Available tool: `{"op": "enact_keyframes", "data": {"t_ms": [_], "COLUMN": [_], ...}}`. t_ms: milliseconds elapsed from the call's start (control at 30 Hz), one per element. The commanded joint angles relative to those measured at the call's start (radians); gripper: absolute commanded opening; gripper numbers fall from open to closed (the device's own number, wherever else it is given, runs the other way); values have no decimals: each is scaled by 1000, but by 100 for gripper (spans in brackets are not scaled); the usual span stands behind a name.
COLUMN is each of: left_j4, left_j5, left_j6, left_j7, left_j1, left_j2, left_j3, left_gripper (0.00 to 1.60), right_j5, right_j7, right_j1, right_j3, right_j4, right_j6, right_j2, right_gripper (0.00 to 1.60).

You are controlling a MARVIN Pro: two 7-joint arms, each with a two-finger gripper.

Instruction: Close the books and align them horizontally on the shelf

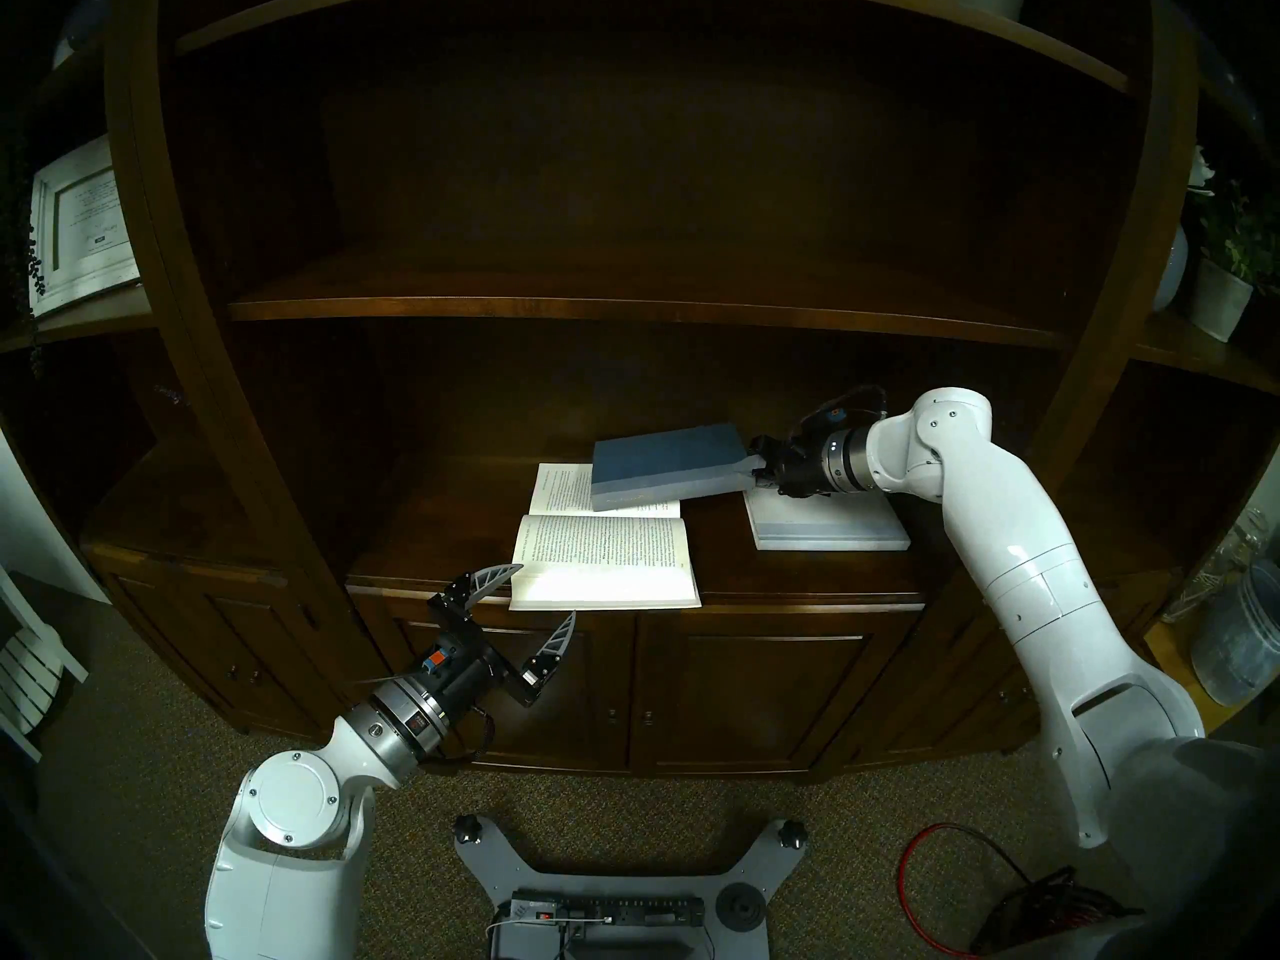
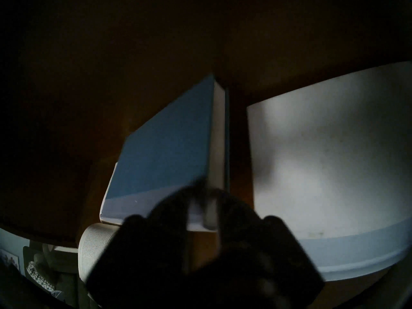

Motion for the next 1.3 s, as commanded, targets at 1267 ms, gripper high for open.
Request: {"op": "enact_keyframes", "data": {"t_ms": [1267], "left_j4": [-29], "left_j5": [-3], "left_j6": [-9], "left_j7": [-3], "left_j1": [-15], "left_j2": [-1], "left_j3": [0], "left_gripper": [160], "right_j5": [-12], "right_j7": [27], "right_j1": [-26], "right_j3": [-80], "right_j4": [-128], "right_j6": [-4], "right_j2": [22], "right_gripper": [16]}}
